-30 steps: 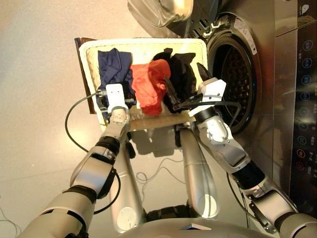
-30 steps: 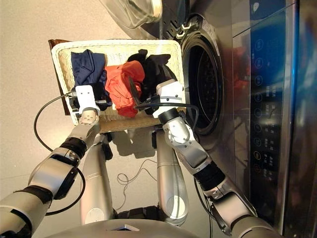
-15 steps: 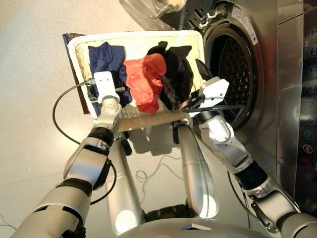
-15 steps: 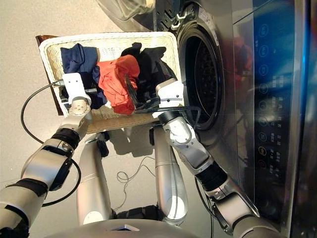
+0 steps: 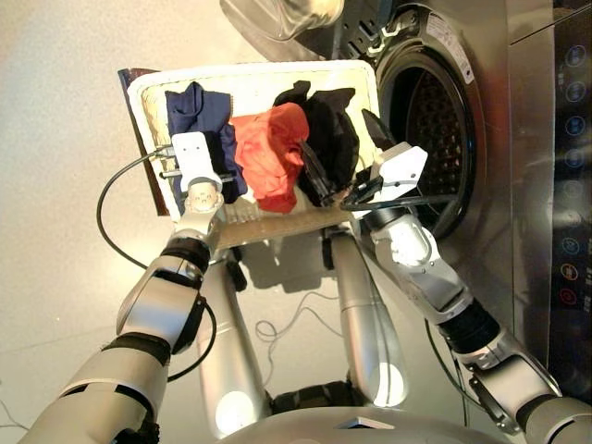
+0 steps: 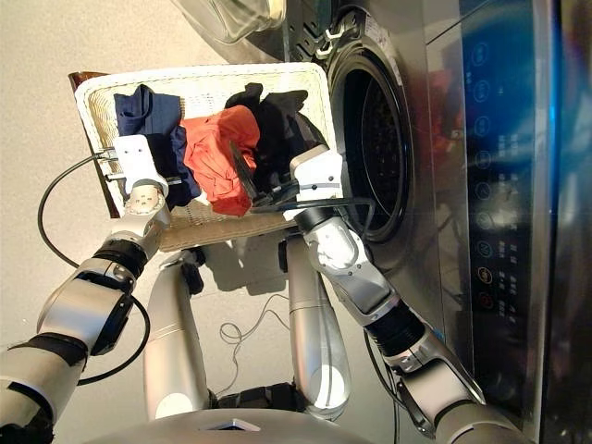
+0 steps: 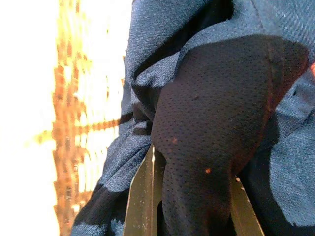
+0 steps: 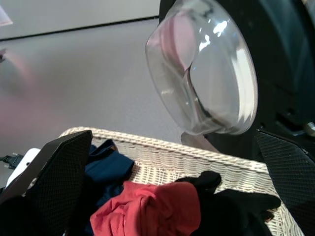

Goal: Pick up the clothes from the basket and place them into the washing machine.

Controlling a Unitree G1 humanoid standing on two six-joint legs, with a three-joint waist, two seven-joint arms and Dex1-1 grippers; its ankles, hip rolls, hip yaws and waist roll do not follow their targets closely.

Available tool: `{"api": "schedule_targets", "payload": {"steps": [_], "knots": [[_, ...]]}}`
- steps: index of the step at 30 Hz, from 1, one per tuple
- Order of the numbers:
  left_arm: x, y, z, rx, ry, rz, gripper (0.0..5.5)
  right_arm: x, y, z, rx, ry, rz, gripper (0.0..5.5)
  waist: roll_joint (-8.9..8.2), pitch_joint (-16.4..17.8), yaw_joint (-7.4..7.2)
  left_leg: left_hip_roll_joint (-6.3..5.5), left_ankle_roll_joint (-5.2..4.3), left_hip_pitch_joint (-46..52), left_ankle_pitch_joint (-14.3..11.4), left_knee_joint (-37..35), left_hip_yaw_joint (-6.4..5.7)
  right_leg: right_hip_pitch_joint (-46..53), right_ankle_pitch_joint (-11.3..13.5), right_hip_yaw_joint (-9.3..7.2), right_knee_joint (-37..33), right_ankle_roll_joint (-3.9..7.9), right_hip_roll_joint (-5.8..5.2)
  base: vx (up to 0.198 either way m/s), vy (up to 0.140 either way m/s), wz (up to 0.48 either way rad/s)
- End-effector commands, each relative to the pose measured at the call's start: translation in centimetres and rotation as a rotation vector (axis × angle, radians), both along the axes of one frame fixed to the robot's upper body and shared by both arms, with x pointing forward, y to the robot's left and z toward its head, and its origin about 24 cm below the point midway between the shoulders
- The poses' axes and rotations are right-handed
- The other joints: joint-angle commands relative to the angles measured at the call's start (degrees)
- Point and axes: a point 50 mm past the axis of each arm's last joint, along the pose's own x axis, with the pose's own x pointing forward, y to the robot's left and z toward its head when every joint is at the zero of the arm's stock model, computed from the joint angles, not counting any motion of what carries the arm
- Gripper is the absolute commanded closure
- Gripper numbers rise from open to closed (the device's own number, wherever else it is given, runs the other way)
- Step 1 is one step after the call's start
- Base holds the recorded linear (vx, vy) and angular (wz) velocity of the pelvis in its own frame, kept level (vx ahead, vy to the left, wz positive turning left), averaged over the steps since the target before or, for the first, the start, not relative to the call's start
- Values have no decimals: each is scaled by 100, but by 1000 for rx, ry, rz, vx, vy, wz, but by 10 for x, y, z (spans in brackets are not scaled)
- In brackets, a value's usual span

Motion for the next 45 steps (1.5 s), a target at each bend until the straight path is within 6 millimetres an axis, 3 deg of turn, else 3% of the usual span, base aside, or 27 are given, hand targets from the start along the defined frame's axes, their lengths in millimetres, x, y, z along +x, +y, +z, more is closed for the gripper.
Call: {"api": "schedule_targets", "payload": {"steps": [1,4,5,8,11,12,13,15,16,18,20,27,36,39,45], "knots": [[-6,-13,-2,-63,-89,-42,550,-8,-19,16,-17,-128,-55,0,-29,-38,28,-241,197,221,-243,72,-8,540,562,-341,-980,168,-115,46,30,-245],[-16,-28,-4,-81,-145,-121,550,-3,-28,10,-25,-104,-109,0,35,-38,84,-344,202,514,-80,-337,21,806,682,-336,-1283,197,-157,43,22,-24],[-27,-38,-6,-107,-192,-172,550,1,-37,6,-36,-84,-168,0,96,-38,142,-421,215,721,11,-582,27,1022,749,-345,-1526,207,-192,66,5,68],[-40,-44,0,-142,-271,-210,550,6,-49,-2,-42,-53,-241,0,151,-38,224,-502,226,1005,118,-897,7,1309,819,-371,-1784,227,-236,71,-5,44],[-63,-43,25,-161,-438,-299,550,17,-63,-13,-203,-50,-381,0,256,-38,355,-597,227,1345,217,-1229,-42,1641,848,-413,-2017,237,-271,46,-4,24],[-63,-43,25,-161,-438,-298,550,17,-63,-13,-202,-51,-381,0,250,-38,348,-604,229,1338,254,-1254,-43,1635,880,-414,-2041,237,-276,0,0,0],[-71,-44,40,-169,-515,-361,550,21,-67,-19,-283,-34,-410,0,290,-38,403,-601,230,1410,211,-1230,-73,1723,811,-412,-1996,224,-277,0,0,0],[-77,-43,51,-164,-562,-398,550,24,-67,-20,-325,-34,-410,0,308,-38,425,-607,237,1412,229,-1223,-81,1727,828,-410,-1999,214,-279,0,0,0],[-83,-47,64,-187,-615,-466,550,26,-63,-20,-402,-42,-389,0,330,-38,448,-584,234,1395,219,-1182,-84,1707,805,-404,-1960,195,-279,0,0,0],[-86,-51,71,-187,-639,-514,550,26,-61,-17,-446,-66,-375,0,340,-38,452,-574,234,1386,212,-1167,-81,1693,789,-392,-1947,185,-265,0,0,0],[-95,-68,90,-176,-696,-697,550,28,-51,-10,-558,-106,-305,0,395,-38,467,-537,221,1392,164,-1131,-83,1694,721,-381,-1911,163,-250,0,0,0],[-111,-106,114,-191,-731,-1040,550,24,-23,11,-631,-208,-129,0,515,-38,464,-512,214,1413,234,-1193,-64,1693,751,-358,-1963,162,-266,0,0,0],[-120,-143,103,-312,-608,-1290,550,27,23,56,-643,-412,-46,0,578,-38,499,-509,222,1355,245,-1158,-33,1618,799,-297,-1971,138,-264,0,0,0],[-119,-147,95,-295,-550,-1320,550,24,37,70,-622,-466,-9,0,604,-38,504,-508,229,1334,250,-1149,-15,1578,807,-279,-1953,134,-267,0,0,0],[-115,-144,92,-259,-523,-1313,550,20,42,84,-559,-504,13,0,608,-38,507,-498,221,1295,262,-1137,-1,1547,811,-278,-1952,134,-272,0,0,0]]}}
